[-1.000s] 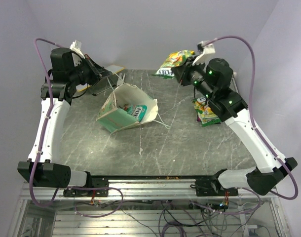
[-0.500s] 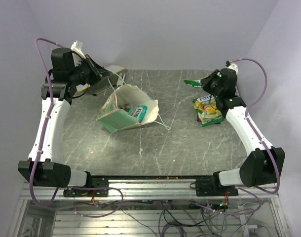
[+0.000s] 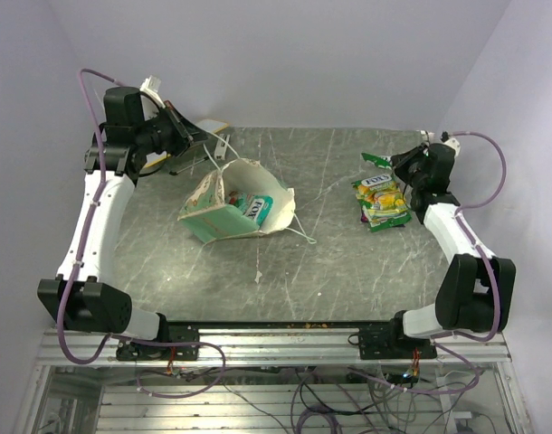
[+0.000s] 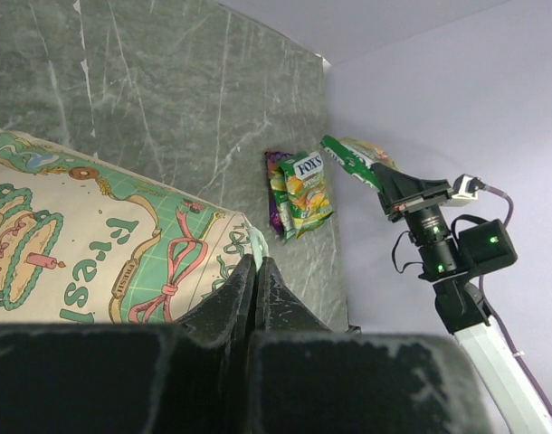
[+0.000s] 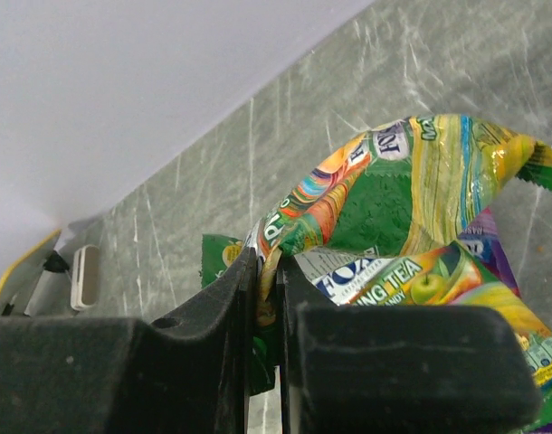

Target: Take the snacks out of the paper bag

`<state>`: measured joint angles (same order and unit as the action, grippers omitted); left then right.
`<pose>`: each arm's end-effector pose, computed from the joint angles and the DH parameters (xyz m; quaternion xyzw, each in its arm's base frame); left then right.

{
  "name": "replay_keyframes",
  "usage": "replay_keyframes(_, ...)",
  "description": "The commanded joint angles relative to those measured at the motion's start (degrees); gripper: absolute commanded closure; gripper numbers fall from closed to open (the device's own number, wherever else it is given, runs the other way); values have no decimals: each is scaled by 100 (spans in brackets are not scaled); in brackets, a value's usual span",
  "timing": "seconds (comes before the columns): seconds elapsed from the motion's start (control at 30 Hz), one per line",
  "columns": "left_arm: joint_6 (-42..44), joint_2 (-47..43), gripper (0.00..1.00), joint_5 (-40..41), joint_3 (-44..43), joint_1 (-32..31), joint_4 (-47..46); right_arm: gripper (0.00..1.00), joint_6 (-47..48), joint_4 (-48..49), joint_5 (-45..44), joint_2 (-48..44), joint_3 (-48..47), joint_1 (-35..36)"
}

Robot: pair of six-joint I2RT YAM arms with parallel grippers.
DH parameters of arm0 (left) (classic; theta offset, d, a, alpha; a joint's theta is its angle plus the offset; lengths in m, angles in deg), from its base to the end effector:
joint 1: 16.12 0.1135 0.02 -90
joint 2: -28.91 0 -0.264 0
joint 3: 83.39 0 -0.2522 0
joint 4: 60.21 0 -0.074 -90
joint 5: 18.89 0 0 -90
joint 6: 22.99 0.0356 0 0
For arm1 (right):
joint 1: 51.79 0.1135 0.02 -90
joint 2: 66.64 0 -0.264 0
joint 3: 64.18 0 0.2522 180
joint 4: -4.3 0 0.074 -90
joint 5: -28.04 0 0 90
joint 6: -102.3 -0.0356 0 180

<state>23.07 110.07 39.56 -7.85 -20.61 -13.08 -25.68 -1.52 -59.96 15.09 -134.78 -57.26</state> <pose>0.3041 -0.0426 0.4320 -0.1324 0.8091 -0.4232 0.3857 0.3329 -0.0306 0.2941 0.2878 0.7502 0.1800 0.5674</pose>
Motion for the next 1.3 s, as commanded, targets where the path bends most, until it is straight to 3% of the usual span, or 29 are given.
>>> replay_keyframes(0.0, 4, 26, 93, -175, -103, -58, -249, 100, -107, 681, 161, -84, 404, -72)
replay_keyframes(0.5, 74, 174, 93, -167, -372, -215, -111, 100, -376, 1301, 93, -367, 1817, -85)
replay_keyframes(0.8, 72, 213, 93, -167, -464, -330, -104, 100, -732, 1193, -136, -352, 2396, -88)
replay_keyframes(1.1, 45, 177, 93, -172, -449, -368, -125, 87, -590, 1086, -111, -38, 2336, -172)
replay_keyframes(1.27, -18, 152, 93, -215, -363, -368, -190, 73, -691, 936, -146, 12, 2336, -207)
